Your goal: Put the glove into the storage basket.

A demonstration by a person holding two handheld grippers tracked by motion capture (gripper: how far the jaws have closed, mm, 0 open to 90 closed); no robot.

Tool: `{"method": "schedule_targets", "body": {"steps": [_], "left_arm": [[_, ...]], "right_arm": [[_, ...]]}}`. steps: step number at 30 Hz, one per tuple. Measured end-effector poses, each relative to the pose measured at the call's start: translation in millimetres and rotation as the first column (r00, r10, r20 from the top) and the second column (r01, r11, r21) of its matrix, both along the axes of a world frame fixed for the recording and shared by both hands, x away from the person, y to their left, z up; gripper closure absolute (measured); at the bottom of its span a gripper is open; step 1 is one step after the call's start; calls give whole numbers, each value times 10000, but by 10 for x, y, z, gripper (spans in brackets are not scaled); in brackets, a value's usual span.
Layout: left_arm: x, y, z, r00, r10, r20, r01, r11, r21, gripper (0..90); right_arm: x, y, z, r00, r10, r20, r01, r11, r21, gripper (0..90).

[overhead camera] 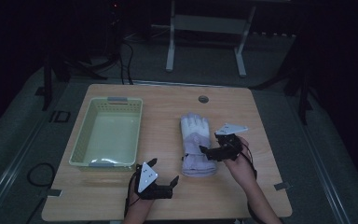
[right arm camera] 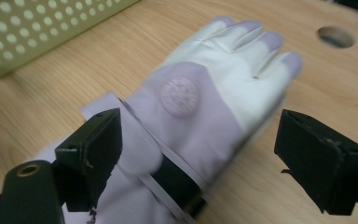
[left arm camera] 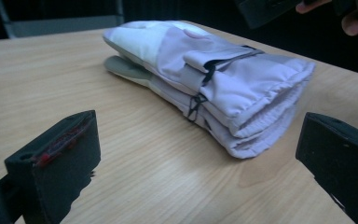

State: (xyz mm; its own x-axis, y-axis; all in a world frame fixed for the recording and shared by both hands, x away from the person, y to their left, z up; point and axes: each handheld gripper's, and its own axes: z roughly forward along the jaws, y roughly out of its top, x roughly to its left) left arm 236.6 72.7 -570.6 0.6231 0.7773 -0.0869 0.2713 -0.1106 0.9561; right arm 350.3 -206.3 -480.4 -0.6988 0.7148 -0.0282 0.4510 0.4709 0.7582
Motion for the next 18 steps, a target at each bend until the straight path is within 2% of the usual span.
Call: {"method": "schedule_targets", "body": {"steps": [2,3,5,8,10,12,13,14,15,16,18], "left_arm": [[15,0,1,9998,-113,-184,112,9999,-72,0],[15,0,1,9998,-113,-184,112,9999,-72,0],[16,0,13,9993,-166,-329,164,9999,-49,0],[15,-14,33,9972,-407,-635,395,9990,-201,0],[21,-29,68,9957,-565,-739,546,9982,-265,0],[42,-46,120,9923,-838,-917,818,9963,-253,0],[56,-58,145,9891,-1058,-1027,1028,9941,-341,0],[56,-58,145,9891,-1058,-1027,1028,9941,-341,0],[87,-81,188,9815,-1534,-1147,1477,9874,-569,0],[105,-97,206,9772,-1776,-1160,1717,9834,-590,0],[133,-141,239,9795,-1749,-1000,1725,9845,-318,0]], "right_arm": [[-27,-90,23,9996,47,279,-49,10000,63,151],[-27,-90,23,9996,47,279,-49,10000,63,151],[-41,-212,36,9989,39,477,-44,9999,102,150],[-67,-310,32,9959,60,906,-67,10000,66,141],[-89,-366,19,9946,85,1032,-105,9998,194,141],[-104,-405,16,9973,59,734,-74,9998,206,141],[-101,-427,14,9995,35,324,-43,9997,228,141],[-101,-427,14,9995,35,324,-43,9997,228,141],[-97,-449,6,10000,74,59,-76,9995,298,141],[-107,-476,-9,9999,-16,155,12,9998,214,132],[-101,-502,-25,9999,-34,148,30,9996,298,125]]}}
